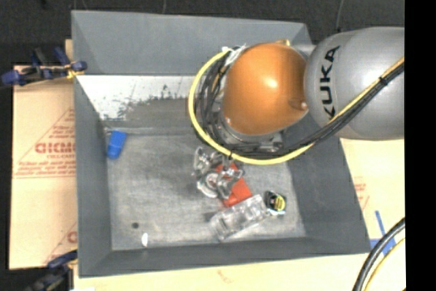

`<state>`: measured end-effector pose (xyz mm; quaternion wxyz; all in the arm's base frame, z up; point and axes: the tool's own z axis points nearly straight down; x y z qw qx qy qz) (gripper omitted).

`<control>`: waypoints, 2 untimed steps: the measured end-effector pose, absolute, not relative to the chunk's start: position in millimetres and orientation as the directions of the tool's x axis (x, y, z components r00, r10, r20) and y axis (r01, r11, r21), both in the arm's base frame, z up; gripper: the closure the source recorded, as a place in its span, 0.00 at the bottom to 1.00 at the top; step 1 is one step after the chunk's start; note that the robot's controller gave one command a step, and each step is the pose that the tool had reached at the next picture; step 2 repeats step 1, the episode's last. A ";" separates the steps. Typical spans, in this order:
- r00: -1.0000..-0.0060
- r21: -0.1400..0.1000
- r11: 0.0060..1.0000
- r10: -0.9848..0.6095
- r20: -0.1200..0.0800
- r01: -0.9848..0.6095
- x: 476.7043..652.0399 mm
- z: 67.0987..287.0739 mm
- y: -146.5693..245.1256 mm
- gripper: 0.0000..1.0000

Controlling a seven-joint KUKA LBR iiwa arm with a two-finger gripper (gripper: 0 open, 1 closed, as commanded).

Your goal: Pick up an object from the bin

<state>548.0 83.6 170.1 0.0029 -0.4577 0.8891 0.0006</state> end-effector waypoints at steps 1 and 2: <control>-0.595 -0.009 0.596 -0.803 -0.010 -0.803 551.0 332.8 89.4 1.00; -0.595 -0.009 0.596 -0.803 -0.010 -0.803 551.0 332.8 89.4 1.00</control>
Offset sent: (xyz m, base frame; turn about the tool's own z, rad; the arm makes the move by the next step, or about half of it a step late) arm 0.0007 0.0059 0.1574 0.0138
